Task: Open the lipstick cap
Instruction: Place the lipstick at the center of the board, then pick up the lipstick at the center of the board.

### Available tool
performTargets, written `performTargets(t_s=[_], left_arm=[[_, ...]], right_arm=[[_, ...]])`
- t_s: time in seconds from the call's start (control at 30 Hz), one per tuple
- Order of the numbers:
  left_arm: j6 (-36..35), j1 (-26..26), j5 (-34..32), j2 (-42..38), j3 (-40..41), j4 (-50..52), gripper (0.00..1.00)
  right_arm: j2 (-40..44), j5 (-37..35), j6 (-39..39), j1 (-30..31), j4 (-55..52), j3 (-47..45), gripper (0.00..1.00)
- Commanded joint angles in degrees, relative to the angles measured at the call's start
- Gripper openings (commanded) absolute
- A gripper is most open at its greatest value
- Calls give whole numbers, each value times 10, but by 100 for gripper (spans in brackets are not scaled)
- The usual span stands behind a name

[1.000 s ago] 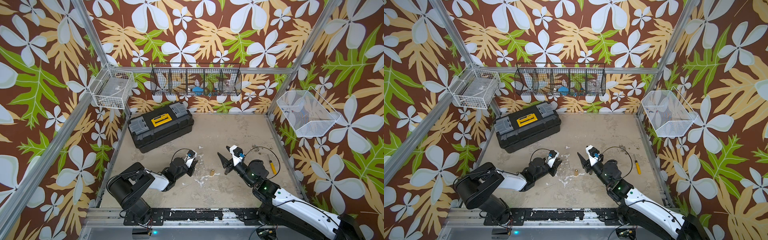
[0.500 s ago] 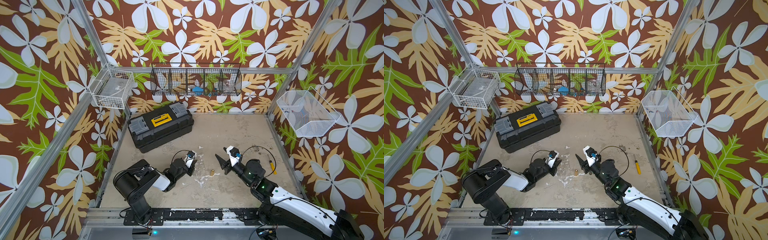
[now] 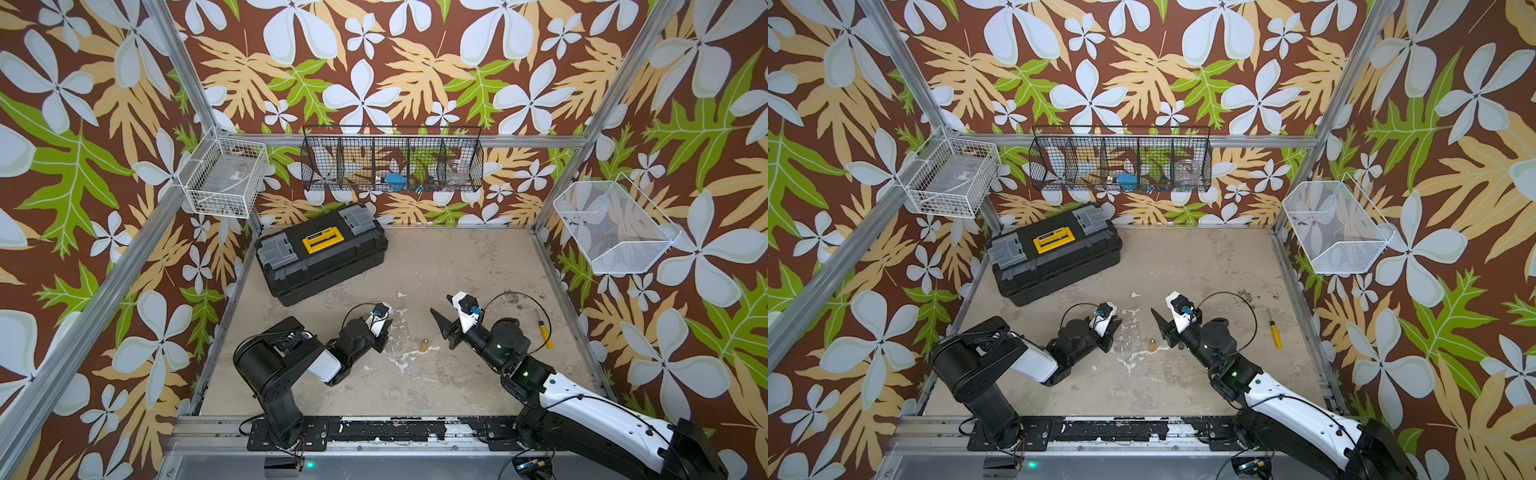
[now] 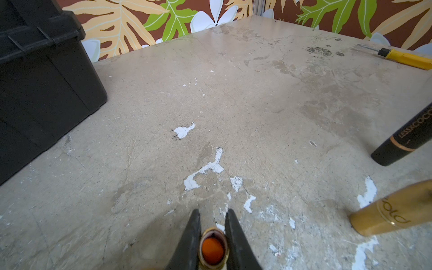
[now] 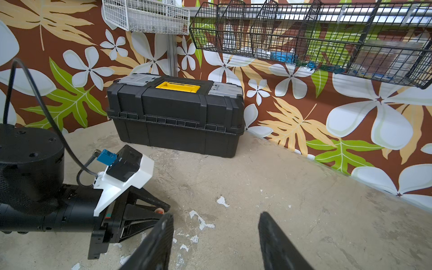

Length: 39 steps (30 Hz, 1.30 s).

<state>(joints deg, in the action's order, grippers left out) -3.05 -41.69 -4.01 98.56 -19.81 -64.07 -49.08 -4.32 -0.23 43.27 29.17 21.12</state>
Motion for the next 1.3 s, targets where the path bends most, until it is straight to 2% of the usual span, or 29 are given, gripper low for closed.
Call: performTargets(t_s=[0.0, 0.47, 0.6, 0.8, 1.0, 1.07, 1.17, 1.27], left_arm=[[-1, 0, 4, 1, 2, -16, 21], [-1, -1, -6, -13, 12, -17, 36], [5, -1, -2, -19, 13, -14, 44], [12, -1, 8, -55, 22, 4, 56], [30, -1, 12, -127, 27, 71, 60], [34, -1, 26, -162, 25, 104, 61], [39, -1, 82, -205, 9, 165, 59], [44, -1, 141, -231, -6, 196, 56]], right_arm=[[0, 4, 6, 1, 11, 3, 60], [11, 4, 3, 0, 3, 0, 60], [12, 4, 3, 0, 2, -1, 60], [12, 4, 1, 0, 0, 0, 60], [14, 2, 3, 0, 1, -1, 60], [17, -10, 10, 0, 1, -2, 60], [25, -37, 29, 0, -1, -5, 60], [25, -93, 83, -4, -40, 9, 64]])
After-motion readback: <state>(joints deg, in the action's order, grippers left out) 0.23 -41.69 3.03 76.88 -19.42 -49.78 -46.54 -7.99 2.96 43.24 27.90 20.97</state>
